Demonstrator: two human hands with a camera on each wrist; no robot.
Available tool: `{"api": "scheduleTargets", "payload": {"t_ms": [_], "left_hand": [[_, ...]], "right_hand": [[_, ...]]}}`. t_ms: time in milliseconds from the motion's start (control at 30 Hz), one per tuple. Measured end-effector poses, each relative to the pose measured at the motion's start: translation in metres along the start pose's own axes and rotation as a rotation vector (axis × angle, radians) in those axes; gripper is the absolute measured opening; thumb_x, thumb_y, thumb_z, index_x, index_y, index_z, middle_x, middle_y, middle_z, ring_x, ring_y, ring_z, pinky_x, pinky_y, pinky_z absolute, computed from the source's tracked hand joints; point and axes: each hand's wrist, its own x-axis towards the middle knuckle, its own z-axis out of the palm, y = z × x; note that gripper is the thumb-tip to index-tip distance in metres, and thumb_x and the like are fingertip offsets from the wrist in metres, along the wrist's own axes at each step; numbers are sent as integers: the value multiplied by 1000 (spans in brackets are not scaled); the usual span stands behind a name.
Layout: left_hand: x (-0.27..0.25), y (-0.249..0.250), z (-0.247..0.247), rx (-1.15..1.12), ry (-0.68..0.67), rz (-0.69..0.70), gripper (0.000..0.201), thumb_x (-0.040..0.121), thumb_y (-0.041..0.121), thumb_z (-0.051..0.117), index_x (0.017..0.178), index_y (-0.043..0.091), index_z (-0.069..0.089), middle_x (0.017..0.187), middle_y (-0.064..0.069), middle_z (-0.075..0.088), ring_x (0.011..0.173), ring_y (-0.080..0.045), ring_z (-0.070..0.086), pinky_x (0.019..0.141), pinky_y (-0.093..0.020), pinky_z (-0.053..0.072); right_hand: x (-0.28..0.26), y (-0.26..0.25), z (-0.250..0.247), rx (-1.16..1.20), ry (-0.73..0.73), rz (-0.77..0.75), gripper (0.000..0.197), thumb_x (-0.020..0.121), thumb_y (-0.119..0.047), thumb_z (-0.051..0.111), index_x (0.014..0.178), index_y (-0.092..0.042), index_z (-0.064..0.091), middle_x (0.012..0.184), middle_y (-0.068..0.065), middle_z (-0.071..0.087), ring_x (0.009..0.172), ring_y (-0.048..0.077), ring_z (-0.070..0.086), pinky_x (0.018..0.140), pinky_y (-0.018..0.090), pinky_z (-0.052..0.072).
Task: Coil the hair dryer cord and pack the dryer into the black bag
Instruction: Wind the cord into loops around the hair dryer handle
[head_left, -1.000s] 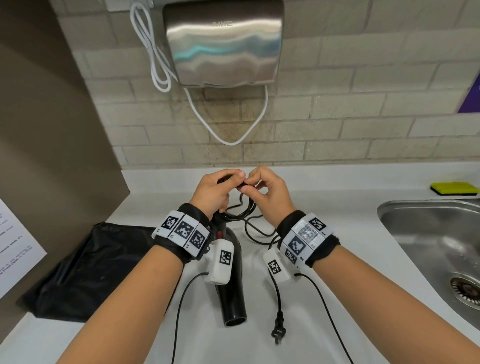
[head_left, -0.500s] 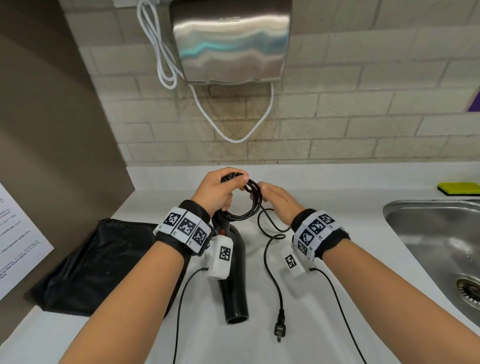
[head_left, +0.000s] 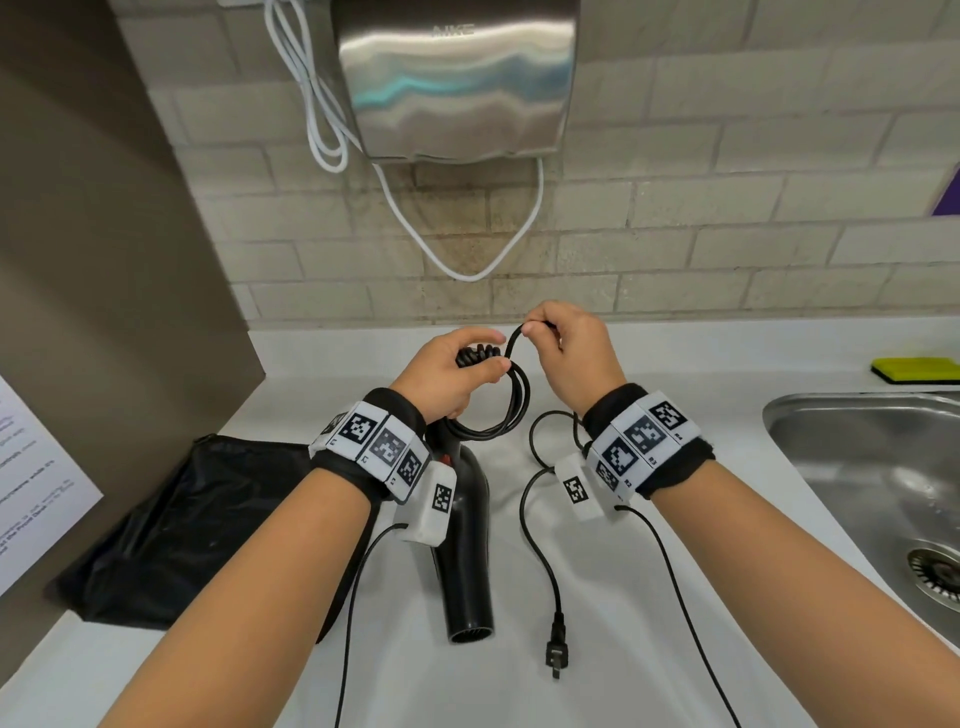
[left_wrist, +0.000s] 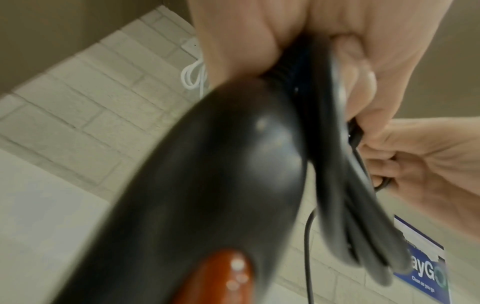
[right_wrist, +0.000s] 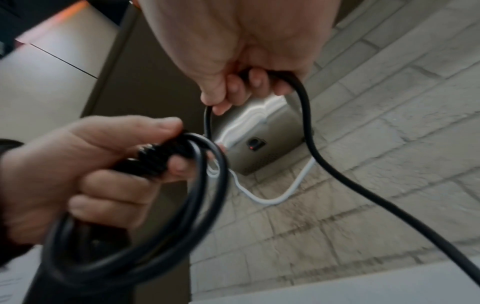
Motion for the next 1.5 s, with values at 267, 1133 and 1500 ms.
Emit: {"api": "scheduleTargets", "payload": {"t_ms": [267, 1133, 1500], "left_hand": [[0, 3, 8, -19, 12, 22, 14, 90, 12, 58, 89, 24, 64, 50, 10, 54, 30, -11, 30, 36, -19, 29], [-2, -2, 8, -112, 177, -40, 14, 89, 12, 60, 102, 15, 65, 79, -9, 62, 27, -7, 28, 33, -16, 27], [1, -3, 9, -107, 167, -42, 16, 88, 12, 61, 104, 13, 64, 75, -7, 64, 27, -7, 29, 33, -15, 27]], "right_hand": [[-8, -5, -8, 93, 8, -112, 21, 84, -15, 50, 76, -2, 64, 71, -3, 54, 68, 9, 46, 66, 18, 35], [-93, 64, 43, -298, -790, 499, 20, 90, -21, 54, 105, -9, 59, 100, 10, 60, 83, 18, 51, 75, 26, 43], [-86, 76, 21, -251, -551, 670, 61, 87, -32, 59, 133, -3, 31, 133, 16, 48, 121, 28, 48, 98, 32, 39]]}}
